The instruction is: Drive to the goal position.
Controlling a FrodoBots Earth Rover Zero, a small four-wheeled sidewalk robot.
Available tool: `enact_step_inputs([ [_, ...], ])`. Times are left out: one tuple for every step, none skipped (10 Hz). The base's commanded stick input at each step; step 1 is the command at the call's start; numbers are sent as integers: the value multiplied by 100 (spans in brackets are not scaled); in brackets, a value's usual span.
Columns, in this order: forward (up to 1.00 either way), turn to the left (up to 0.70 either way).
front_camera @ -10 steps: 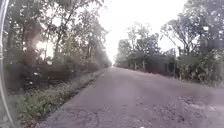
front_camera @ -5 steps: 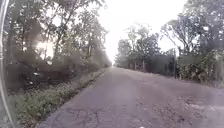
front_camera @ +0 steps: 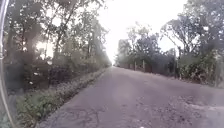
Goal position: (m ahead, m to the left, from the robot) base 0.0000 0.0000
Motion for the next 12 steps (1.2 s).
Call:
enact_step_inputs([
  [10,1],
  [10,1],
  [10,1],
  [10,1],
  [10,1],
  [10,1],
  [10,1],
  [10,1],
  [10,1],
  [10,1],
  [10,1],
  [10,1],
])
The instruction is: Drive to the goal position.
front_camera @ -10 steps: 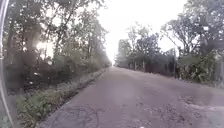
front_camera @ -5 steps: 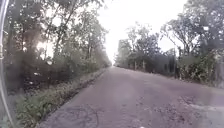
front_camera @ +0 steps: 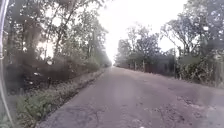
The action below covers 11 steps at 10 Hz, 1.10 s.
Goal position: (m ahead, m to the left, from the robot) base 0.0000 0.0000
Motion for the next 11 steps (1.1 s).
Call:
enact_step_inputs([
  [10,1],
  [10,1],
  [10,1],
  [10,1],
  [10,1],
  [10,1],
  [10,1],
  [10,1],
  [10,1],
  [10,1],
  [10,1],
])
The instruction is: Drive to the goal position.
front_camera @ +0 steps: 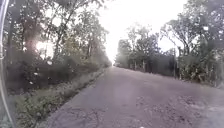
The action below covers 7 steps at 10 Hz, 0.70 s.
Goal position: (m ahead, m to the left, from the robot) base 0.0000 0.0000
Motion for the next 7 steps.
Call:
enact_step_inputs([
  [10,1],
  [10,1],
  [10,1],
  [10,1],
  [10,1],
  [10,1],
  [10,1],
])
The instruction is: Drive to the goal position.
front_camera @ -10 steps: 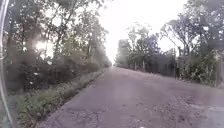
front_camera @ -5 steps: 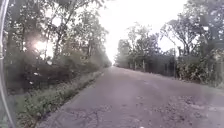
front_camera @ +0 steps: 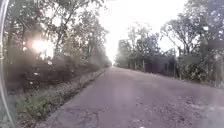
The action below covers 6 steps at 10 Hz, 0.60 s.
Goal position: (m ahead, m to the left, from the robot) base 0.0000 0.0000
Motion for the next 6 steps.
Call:
enact_step_inputs([
  [10,1],
  [10,1],
  [10,1],
  [10,1],
  [10,1],
  [10,1],
])
